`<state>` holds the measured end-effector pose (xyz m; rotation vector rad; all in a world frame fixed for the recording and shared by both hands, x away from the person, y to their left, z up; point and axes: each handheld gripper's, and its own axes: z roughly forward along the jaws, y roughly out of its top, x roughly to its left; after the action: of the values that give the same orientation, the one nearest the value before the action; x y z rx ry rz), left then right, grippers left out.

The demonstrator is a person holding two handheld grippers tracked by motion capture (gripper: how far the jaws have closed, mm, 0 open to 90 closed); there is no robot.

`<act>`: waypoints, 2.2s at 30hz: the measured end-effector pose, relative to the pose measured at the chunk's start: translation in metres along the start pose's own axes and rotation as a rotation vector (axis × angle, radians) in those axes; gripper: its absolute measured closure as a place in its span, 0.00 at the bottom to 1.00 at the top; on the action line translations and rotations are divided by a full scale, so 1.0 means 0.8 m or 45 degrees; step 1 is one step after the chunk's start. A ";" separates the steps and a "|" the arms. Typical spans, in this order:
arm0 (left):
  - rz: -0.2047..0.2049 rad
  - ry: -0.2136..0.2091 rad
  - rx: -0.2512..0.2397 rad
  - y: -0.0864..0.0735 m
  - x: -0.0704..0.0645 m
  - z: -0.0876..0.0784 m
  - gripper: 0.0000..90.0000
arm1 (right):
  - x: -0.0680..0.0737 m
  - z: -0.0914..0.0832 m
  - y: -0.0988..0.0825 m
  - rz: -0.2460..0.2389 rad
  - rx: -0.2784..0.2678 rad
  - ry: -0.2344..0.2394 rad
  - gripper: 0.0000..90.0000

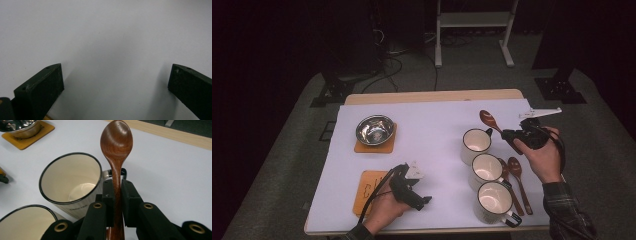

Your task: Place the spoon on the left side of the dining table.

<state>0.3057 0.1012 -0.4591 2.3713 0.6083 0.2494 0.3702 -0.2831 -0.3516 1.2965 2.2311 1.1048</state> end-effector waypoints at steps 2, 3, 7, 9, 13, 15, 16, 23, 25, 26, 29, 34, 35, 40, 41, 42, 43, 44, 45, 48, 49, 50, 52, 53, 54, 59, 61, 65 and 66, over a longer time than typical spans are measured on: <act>0.000 0.000 0.000 0.000 0.000 0.000 0.00 | 0.002 0.002 0.003 -0.012 0.001 0.006 0.90; 0.000 0.000 0.000 0.000 0.000 0.000 0.00 | 0.002 0.002 0.003 -0.012 0.001 0.006 0.90; -0.001 0.000 -0.001 0.000 0.000 0.000 0.00 | 0.011 0.007 0.014 -0.042 0.014 0.016 0.90; -0.001 0.000 -0.001 0.000 0.000 0.000 0.00 | 0.014 0.009 0.018 -0.051 0.015 0.019 0.90; -0.003 -0.001 -0.001 0.000 0.000 0.000 0.00 | 0.019 0.014 0.025 -0.064 0.020 0.031 0.90; -0.003 -0.001 -0.002 0.000 0.000 0.000 0.00 | 0.022 0.017 0.027 -0.069 0.023 0.039 0.90; -0.001 0.001 -0.002 0.000 0.000 0.000 0.00 | 0.024 0.019 0.029 -0.071 0.023 0.043 0.90; -0.002 0.001 -0.005 0.000 0.000 0.000 0.00 | 0.033 0.028 0.041 -0.095 0.032 0.058 0.90; -0.002 0.001 -0.005 0.000 0.000 0.000 0.00 | 0.035 0.033 0.046 -0.104 0.036 0.064 0.90; -0.002 0.001 -0.005 0.000 0.000 0.000 0.00 | 0.036 0.035 0.047 -0.106 0.040 0.069 0.90; -0.001 0.002 -0.005 0.000 0.000 0.000 0.00 | 0.039 0.041 0.052 -0.115 0.051 0.077 0.90; -0.001 0.002 -0.005 0.000 0.000 0.000 0.00 | 0.045 0.051 0.060 -0.139 0.060 0.089 0.90; -0.001 0.002 -0.005 0.000 0.000 0.000 0.00 | 0.046 0.052 0.061 -0.141 0.066 0.090 0.90; -0.001 0.002 -0.005 0.000 0.000 0.000 0.00 | 0.051 0.058 0.070 -0.147 0.070 0.108 0.90; -0.001 0.002 -0.005 0.000 0.000 0.000 0.00 | 0.053 0.060 0.073 -0.156 0.067 0.113 0.90; -0.001 0.002 -0.005 0.000 0.000 0.000 0.00 | 0.054 0.060 0.074 -0.157 0.072 0.114 0.90; -0.001 0.002 -0.005 0.000 0.000 0.000 0.00 | 0.056 0.062 0.076 -0.167 0.070 0.118 0.90; -0.002 0.002 -0.006 0.000 0.000 0.000 0.00 | 0.058 0.063 0.078 -0.169 0.076 0.120 0.90; -0.002 0.002 -0.006 0.000 0.000 0.000 0.00 | 0.059 0.064 0.080 -0.174 0.072 0.121 0.90; -0.002 0.003 -0.005 0.000 0.000 0.000 0.00 | 0.065 0.068 0.086 -0.183 0.078 0.129 0.90; -0.004 0.002 -0.007 0.000 0.000 0.000 0.00 | 0.066 0.070 0.088 -0.192 0.075 0.132 0.90; -0.003 0.002 -0.007 0.000 0.000 0.000 0.00 | 0.068 0.072 0.091 -0.197 0.079 0.135 0.90; -0.004 0.002 -0.007 0.000 0.000 0.001 0.00 | 0.072 0.075 0.096 -0.201 0.080 0.141 0.90; -0.004 0.002 -0.007 0.000 0.000 0.001 0.00 | 0.074 0.076 0.098 -0.207 0.076 0.143 0.90; -0.003 0.002 -0.007 0.000 0.000 0.000 0.00 | 0.076 0.078 0.101 -0.211 0.074 0.146 0.90; -0.002 0.003 -0.008 0.000 0.000 0.000 0.00 | 0.084 0.085 0.110 -0.227 0.077 0.161 0.90; -0.001 0.003 -0.007 0.000 0.000 0.000 0.00 | 0.086 0.088 0.113 -0.226 0.082 0.169 0.90; -0.001 0.000 -0.003 0.000 0.000 0.000 0.00 | 0.090 0.094 0.118 -0.237 0.088 0.182 0.90; -0.001 0.002 -0.005 0.000 0.000 0.000 0.00 | 0.091 0.096 0.120 -0.245 0.087 0.184 0.90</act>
<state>0.3056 0.1011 -0.4593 2.3670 0.6093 0.2523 0.4347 -0.1596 -0.3213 1.0298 2.4593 1.0899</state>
